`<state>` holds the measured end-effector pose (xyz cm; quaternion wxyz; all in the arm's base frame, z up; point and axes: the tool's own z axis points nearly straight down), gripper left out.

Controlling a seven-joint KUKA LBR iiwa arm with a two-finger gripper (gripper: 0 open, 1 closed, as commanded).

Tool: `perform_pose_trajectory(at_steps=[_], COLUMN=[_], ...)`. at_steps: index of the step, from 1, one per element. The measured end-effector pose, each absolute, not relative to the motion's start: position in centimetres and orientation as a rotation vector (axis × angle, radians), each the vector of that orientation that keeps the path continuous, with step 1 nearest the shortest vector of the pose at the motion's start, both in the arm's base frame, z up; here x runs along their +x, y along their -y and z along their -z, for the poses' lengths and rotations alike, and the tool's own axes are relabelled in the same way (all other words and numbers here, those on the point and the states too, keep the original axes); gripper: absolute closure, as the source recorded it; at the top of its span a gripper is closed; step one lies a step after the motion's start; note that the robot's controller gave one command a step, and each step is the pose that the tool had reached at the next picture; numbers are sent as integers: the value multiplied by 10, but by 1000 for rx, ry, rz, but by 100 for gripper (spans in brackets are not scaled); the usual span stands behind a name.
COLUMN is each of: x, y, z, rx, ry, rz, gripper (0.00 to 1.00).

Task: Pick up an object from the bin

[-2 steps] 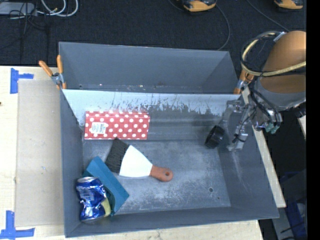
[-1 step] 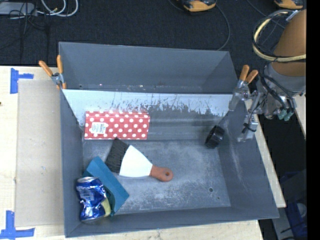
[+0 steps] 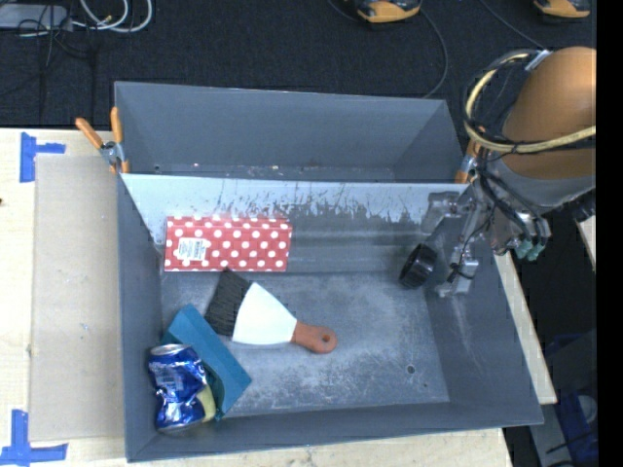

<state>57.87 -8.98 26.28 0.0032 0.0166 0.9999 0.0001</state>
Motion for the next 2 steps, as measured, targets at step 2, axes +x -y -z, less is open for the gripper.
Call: perform_pose_trajectory(at_steps=[2], x=[576], y=[29], z=[-210], rx=[336], ry=[-3134], rz=[-3], gripper=[100])
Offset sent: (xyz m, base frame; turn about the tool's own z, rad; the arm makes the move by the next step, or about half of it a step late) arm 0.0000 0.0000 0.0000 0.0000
